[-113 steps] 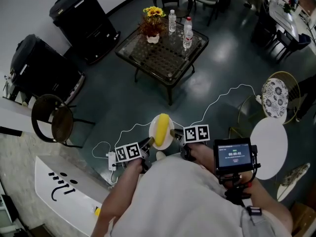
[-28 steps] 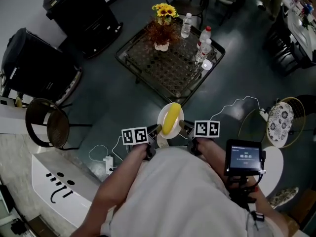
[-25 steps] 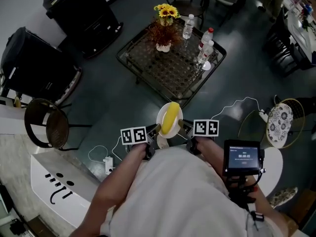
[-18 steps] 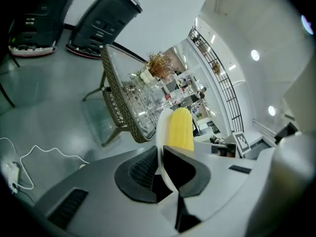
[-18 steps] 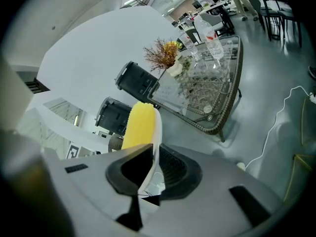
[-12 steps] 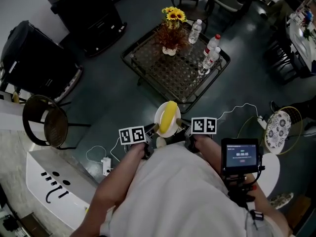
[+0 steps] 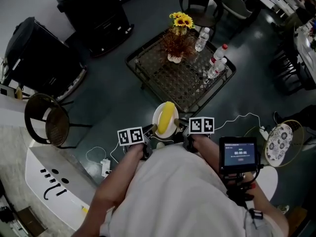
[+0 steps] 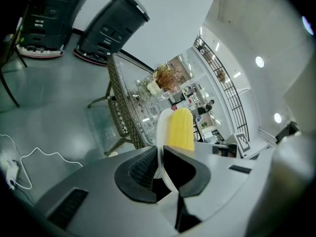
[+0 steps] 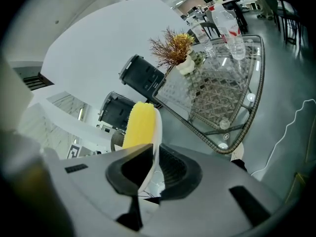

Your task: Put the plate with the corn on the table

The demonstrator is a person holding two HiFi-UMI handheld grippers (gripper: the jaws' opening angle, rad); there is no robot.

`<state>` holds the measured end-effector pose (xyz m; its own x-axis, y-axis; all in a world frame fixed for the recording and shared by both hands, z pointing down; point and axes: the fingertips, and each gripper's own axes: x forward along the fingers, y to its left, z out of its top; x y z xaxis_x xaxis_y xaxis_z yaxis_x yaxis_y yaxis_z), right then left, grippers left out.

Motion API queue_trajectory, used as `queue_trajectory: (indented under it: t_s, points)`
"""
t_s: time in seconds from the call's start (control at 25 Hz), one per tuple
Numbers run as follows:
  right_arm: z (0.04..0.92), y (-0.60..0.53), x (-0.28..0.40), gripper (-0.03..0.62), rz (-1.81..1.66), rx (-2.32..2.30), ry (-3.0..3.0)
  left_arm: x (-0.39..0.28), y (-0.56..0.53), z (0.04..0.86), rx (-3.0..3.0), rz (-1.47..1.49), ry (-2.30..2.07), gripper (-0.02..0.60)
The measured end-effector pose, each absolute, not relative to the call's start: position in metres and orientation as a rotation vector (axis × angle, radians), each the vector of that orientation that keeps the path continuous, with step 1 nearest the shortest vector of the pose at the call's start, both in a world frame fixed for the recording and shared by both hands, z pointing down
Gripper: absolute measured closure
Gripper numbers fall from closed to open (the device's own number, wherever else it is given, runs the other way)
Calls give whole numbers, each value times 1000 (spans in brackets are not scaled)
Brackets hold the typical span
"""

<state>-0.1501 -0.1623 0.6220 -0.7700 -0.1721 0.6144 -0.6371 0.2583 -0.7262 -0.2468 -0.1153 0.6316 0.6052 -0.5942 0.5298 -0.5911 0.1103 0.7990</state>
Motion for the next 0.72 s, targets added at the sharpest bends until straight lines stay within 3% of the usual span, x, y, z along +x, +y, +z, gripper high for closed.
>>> queue_trajectory:
  t_s: [0.72]
  points:
    - [651, -232, -104, 546, 1631, 733, -2074, -202, -188, 656, 1516, 105, -1006, 540]
